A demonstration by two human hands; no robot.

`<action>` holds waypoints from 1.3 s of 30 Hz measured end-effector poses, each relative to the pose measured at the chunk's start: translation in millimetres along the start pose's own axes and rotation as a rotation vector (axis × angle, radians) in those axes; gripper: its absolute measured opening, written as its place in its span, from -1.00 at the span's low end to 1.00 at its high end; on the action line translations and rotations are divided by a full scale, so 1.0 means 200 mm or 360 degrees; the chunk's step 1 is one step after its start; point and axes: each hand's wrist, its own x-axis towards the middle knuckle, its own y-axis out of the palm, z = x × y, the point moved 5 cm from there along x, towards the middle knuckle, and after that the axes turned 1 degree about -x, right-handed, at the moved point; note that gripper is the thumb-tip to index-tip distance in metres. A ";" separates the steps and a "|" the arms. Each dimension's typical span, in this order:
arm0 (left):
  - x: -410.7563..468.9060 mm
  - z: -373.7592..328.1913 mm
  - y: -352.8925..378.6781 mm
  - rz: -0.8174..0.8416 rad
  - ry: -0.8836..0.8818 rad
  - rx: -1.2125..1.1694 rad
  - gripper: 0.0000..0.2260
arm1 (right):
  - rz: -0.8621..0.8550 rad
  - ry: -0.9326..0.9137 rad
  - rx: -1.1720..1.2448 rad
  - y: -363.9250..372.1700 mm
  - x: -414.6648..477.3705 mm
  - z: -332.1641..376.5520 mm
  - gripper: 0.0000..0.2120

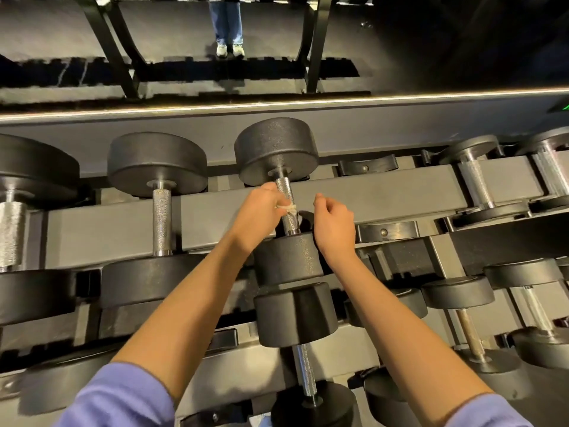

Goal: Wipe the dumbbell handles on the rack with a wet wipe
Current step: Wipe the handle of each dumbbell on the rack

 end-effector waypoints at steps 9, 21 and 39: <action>-0.07 -0.02 -0.01 0.0524 -0.0248 -0.0057 -0.90 | 0.0012 -0.0132 -0.0070 0.02 0.01 0.00 -0.57; -0.46 0.17 -0.38 -0.0053 -0.0337 0.0278 -0.85 | 0.0229 -0.0731 -0.0510 0.07 -0.11 0.07 -0.68; -0.71 0.65 -0.68 -0.0807 -0.0776 -0.0595 -0.93 | 0.0315 -0.0340 -0.0215 0.92 -0.61 0.47 -0.62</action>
